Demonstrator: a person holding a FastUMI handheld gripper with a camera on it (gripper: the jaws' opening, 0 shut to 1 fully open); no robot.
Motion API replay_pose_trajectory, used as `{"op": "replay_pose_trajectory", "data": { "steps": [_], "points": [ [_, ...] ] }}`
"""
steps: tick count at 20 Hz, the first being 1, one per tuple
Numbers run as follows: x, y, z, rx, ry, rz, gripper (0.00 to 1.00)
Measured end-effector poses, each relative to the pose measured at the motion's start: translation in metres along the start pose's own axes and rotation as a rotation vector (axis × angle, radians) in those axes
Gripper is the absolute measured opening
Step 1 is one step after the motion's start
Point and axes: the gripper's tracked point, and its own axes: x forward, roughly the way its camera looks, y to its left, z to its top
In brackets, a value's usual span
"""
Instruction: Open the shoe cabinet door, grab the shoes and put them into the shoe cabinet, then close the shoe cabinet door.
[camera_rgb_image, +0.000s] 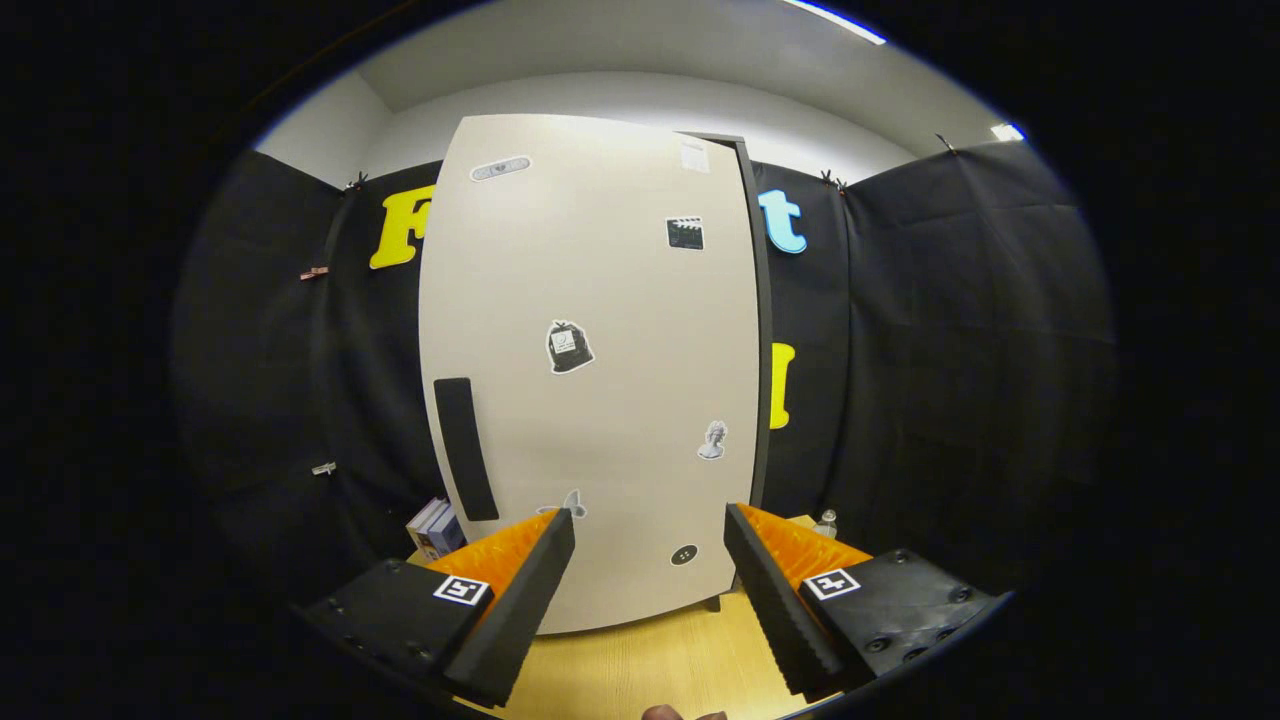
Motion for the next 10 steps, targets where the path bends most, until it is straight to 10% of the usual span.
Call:
{"op": "replay_pose_trajectory", "data": {
  "steps": [10],
  "points": [
    [-0.0018,0.0007,0.0037,-0.015,-0.011,0.006,0.98]
  ]
}}
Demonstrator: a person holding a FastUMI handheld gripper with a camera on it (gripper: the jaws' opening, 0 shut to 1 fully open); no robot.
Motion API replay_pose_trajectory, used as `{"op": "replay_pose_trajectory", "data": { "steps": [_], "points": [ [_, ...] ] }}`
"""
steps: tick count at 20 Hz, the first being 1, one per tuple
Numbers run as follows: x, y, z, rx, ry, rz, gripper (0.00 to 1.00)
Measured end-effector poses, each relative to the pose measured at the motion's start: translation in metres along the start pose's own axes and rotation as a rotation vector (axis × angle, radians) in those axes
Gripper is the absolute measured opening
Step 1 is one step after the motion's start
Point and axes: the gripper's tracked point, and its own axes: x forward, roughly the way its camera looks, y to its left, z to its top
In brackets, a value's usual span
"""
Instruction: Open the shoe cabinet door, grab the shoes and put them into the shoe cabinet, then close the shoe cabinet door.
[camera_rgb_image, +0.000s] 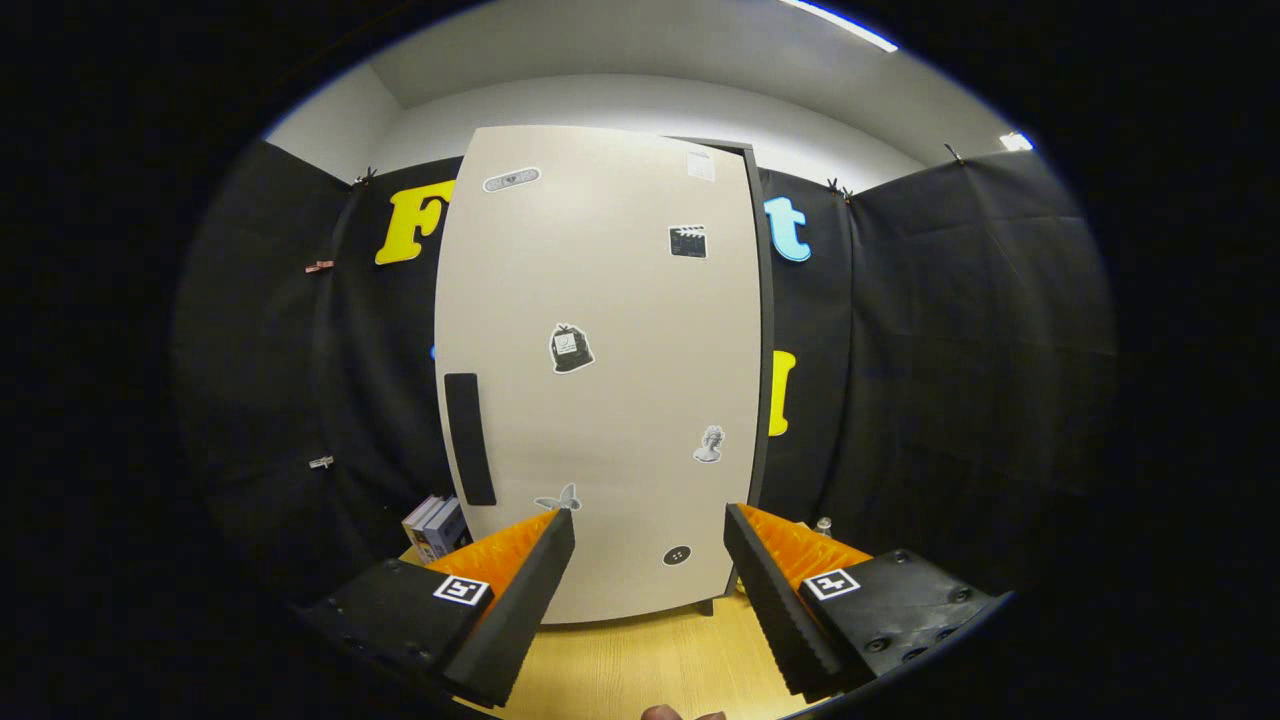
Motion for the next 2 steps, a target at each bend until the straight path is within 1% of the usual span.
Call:
{"op": "replay_pose_trajectory", "data": {
  "steps": [2],
  "points": [
    [0.0005,0.0013,-0.0010,-0.002,0.001,0.004,0.98]
  ]
}}
